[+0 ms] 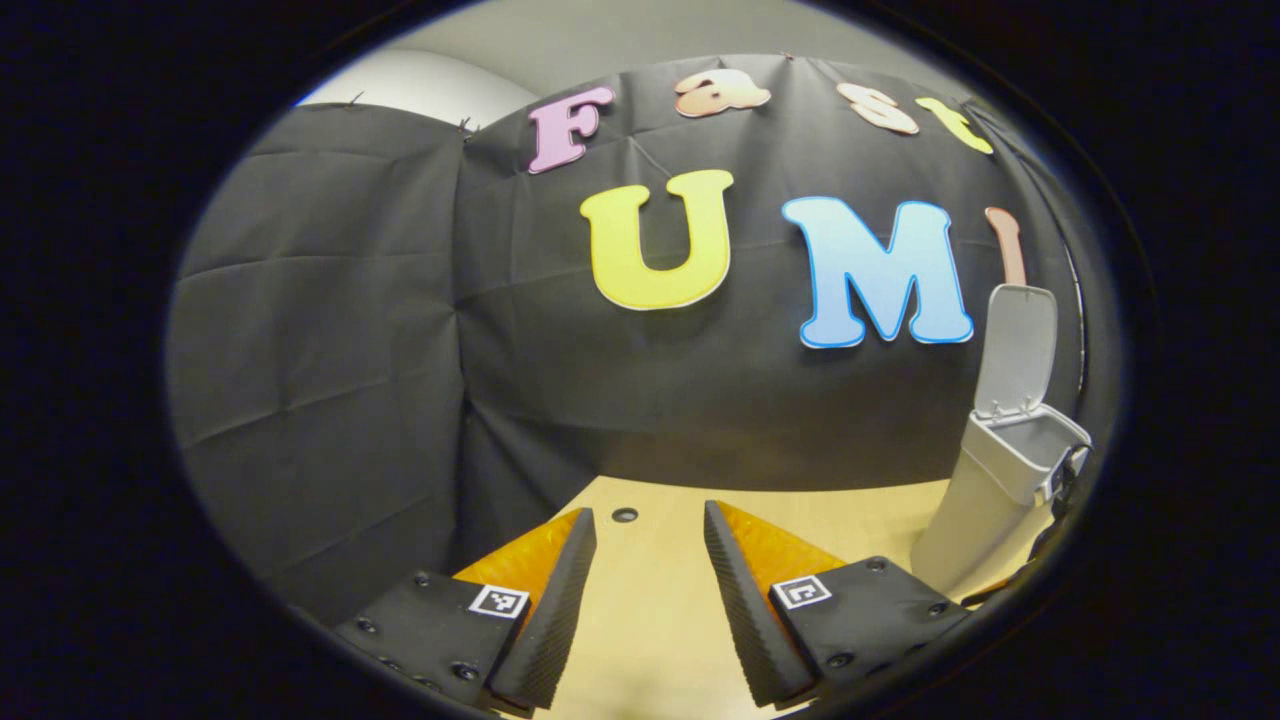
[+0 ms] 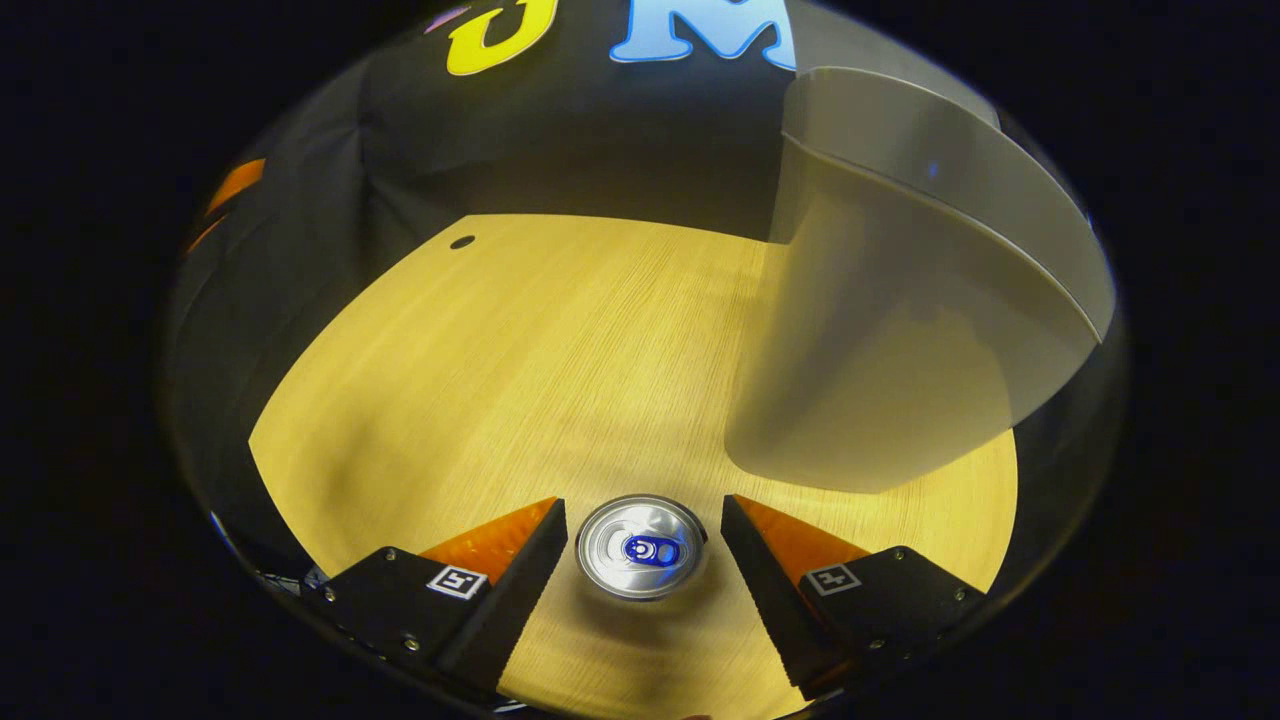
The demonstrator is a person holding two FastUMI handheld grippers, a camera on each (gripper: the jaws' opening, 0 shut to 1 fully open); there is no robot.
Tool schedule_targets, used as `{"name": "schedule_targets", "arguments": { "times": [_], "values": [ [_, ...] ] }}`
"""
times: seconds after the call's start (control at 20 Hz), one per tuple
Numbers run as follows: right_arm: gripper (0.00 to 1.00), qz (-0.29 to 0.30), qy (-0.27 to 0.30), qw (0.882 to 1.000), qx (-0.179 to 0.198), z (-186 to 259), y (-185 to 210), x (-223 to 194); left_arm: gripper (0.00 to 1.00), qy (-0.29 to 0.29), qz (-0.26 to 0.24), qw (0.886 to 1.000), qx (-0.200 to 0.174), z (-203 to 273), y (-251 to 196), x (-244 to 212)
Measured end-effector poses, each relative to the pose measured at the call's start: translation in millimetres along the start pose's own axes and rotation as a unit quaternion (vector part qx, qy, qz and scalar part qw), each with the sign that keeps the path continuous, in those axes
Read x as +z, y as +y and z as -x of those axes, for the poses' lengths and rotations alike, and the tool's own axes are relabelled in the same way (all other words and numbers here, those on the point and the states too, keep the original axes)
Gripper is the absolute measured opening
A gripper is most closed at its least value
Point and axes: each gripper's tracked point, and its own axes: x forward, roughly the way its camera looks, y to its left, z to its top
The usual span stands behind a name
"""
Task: Press the lid of the desktop garbage bin to open it, pick up the crumpled paper on the desktop and throw it into the bin, then pick up the pop can on the desktop and drop it into the bin, and finally close the garbage bin lid.
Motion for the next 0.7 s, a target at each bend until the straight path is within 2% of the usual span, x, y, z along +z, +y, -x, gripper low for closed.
{"name": "schedule_targets", "arguments": {
  "times": [0.15, 0.2, 0.25, 0.4, 0.45, 0.5, 0.6, 0.7],
  "values": [
    [0.98, 0.007, 0.016, 1.0, -0.001, -9, 1, -10, 0.74, 0.003, 0.002, 1.0, 0.002, 0, 2, -2],
    [0.89, 0.008, 0.012, 1.0, 0.0, -9, 2, -7, 0.66, 0.004, 0.003, 1.0, 0.002, -1, 2, -2],
    [0.85, 0.011, 0.016, 1.0, 0.001, -10, 3, -9, 0.74, 0.005, 0.004, 1.0, 0.001, -1, 1, -3],
    [0.84, 0.013, 0.008, 1.0, -0.001, -8, 1, -5, 0.74, 0.007, 0.008, 1.0, -0.006, -2, -6, -4],
    [0.84, 0.012, 0.004, 1.0, 0.0, -6, 1, -2, 0.66, 0.007, 0.007, 1.0, -0.008, -3, -8, -5],
    [0.84, 0.009, -0.003, 1.0, 0.002, -3, 2, 1, 0.74, 0.006, 0.006, 1.0, -0.009, -4, -9, -4],
    [0.81, 0.005, -0.023, 1.0, 0.007, 8, 4, 13, 0.74, 0.004, 0.004, 1.0, -0.013, -3, -12, -1],
    [0.84, 0.005, -0.051, 0.999, 0.008, 24, 2, 31, 0.74, 0.003, 0.004, 1.0, -0.018, -2, -15, 1]
  ]
}}
